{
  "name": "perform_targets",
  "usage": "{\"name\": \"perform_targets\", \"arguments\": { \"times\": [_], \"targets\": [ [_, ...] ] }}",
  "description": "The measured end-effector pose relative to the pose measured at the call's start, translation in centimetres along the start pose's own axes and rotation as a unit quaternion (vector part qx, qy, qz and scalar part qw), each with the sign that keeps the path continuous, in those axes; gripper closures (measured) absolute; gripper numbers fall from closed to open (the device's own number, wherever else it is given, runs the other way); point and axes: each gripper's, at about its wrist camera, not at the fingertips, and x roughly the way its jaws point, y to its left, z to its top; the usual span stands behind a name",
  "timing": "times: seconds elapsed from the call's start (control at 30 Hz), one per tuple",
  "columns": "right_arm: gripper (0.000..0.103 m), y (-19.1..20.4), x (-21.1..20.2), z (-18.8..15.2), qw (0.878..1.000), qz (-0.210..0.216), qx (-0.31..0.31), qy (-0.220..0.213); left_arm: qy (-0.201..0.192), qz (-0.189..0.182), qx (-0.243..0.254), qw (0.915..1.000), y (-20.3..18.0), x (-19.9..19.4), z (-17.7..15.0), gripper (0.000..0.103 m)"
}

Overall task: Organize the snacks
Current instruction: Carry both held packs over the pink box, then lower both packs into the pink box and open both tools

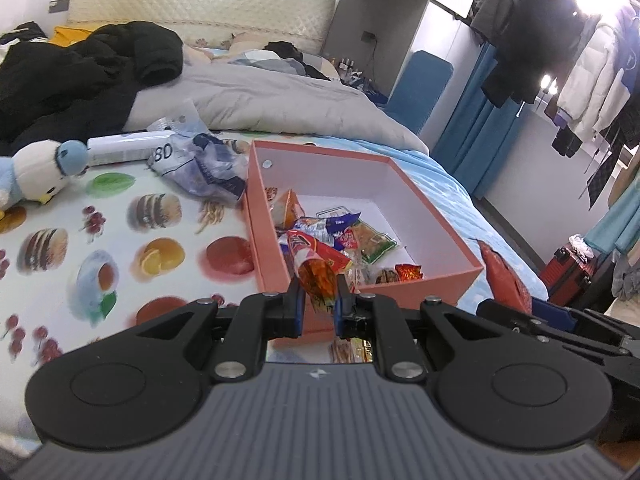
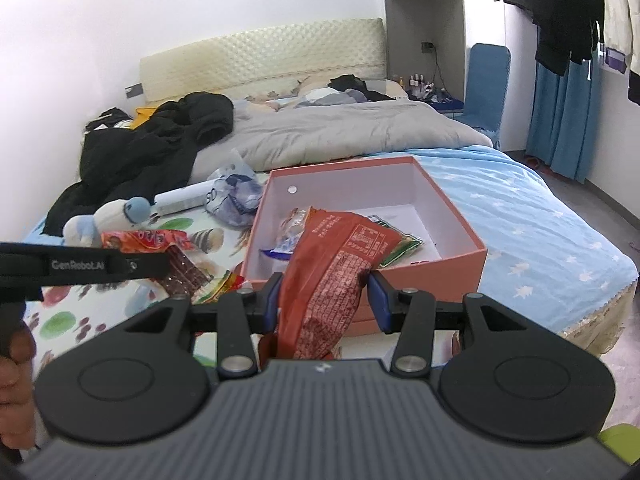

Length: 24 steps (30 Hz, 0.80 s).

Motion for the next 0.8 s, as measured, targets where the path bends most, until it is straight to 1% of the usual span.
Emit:
{"name": "perform_targets", "arguments": {
  "times": [0.2,0.33,0.43,0.53,0.7,0.8],
  "targets": [
    [0.055,-1.6,3.4,1.8,1.0,0.001,0.01,0.013,0.013,-0.012,0.008,0.9998,-0.8,4.9,3.4,0.087],
    [0.055,-2.5,6.3,3.4,1.0,0.004,0.009,0.018,0.018,-0.017,0.007,0.9997,-0.9,8.7,5.9,0.087],
    [0.055,-3.1,8.5,4.3,1.0,0.007,0.008,0.022,0.027,-0.018,0.015,0.9993,-1.2,12.0,7.4,0.087],
    [0.055,-3.8,10.9,5.0,0.999,0.008,0.011,0.029,0.039,-0.018,0.022,0.9988,-1.4,15.1,8.3,0.087],
    [0.055,-5.1,15.0,5.5,0.999,0.017,0.017,0.047,0.063,-0.018,0.006,0.9978,-0.3,20.5,9.6,0.087],
    [0.055,-6.0,17.3,5.5,0.998,0.022,0.023,0.06,0.076,-0.016,0.014,0.9969,-0.2,23.4,10.1,0.086]
  ]
}}
